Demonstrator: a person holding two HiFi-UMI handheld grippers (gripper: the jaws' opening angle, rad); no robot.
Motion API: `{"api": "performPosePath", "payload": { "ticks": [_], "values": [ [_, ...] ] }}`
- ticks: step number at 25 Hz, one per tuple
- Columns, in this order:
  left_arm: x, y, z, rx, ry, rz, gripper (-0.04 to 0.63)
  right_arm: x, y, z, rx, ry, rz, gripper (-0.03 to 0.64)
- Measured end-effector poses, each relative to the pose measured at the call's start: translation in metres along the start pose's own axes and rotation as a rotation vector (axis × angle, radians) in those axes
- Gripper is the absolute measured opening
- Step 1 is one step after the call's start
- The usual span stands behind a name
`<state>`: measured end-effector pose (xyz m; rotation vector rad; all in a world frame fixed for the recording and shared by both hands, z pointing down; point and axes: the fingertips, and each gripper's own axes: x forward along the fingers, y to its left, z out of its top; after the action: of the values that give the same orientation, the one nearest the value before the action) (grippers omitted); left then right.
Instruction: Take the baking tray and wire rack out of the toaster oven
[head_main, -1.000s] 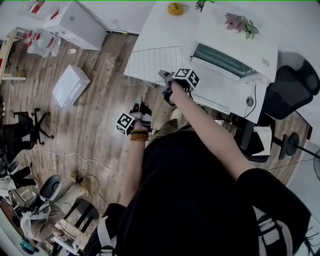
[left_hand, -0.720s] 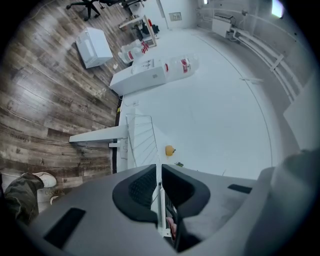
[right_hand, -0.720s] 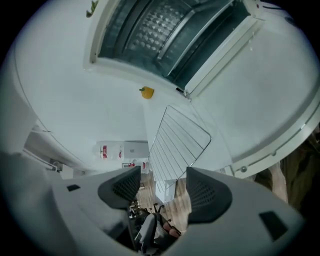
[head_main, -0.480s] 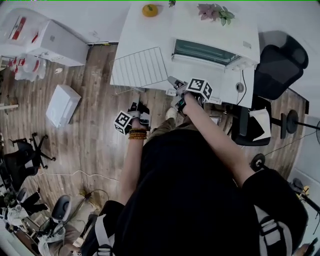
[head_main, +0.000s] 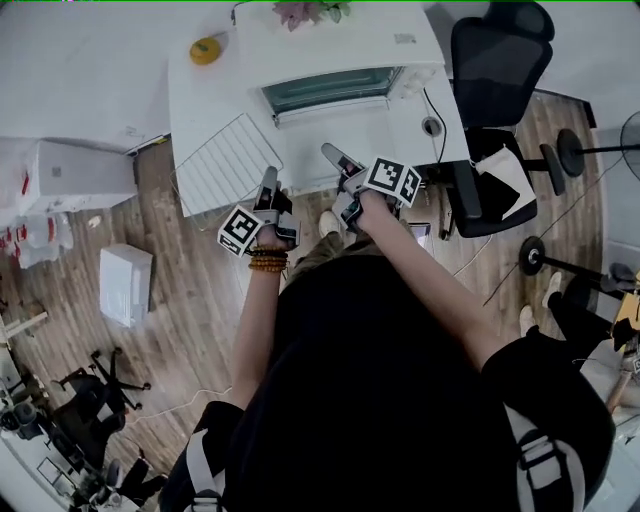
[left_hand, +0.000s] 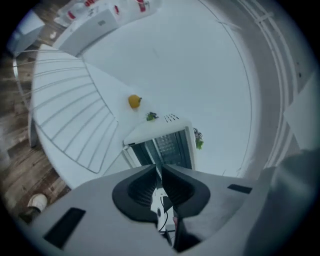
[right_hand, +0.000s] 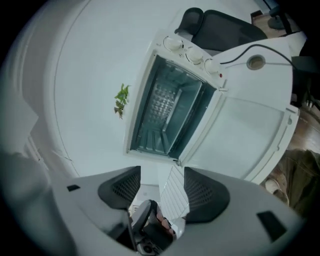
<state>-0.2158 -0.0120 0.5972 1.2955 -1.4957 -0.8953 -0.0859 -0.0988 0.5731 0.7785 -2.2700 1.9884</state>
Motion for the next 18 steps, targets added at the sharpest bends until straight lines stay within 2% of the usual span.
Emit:
{"api": "performPosePath", "payload": {
  "ticks": [2, 6, 9, 13, 18],
  "values": [
    [0.021, -0.021, -0.013, 0.067, 0.078, -0.04, 0.035, -0.009, 0.003, 0.008, -0.062, -0.054, 0.027, 0.278],
    [0.054, -0.053, -0.029, -0.005, 0.131, -0.159, 0.062, -0.021, 0.002, 0.02, -0.178, -0.149, 0.023, 0.274],
    [0.07, -0.051, -0.034, 0.014, 0.142, -0.134, 0.079, -0.024, -0.001, 0.024, -0.246, -0.17, -0.014, 0.241],
    [0.076, -0.035, -0.039, -0.004, 0.147, -0.047, 0.08, -0.024, -0.012, 0.028, -0.358, -0.2, -0.079, 0.214],
    [0.096, -0.032, -0.036, -0.007, 0.156, -0.031, 0.081, -0.009, -0.018, 0.046, -0.362, -0.256, -0.087, 0.207]
  ]
}}
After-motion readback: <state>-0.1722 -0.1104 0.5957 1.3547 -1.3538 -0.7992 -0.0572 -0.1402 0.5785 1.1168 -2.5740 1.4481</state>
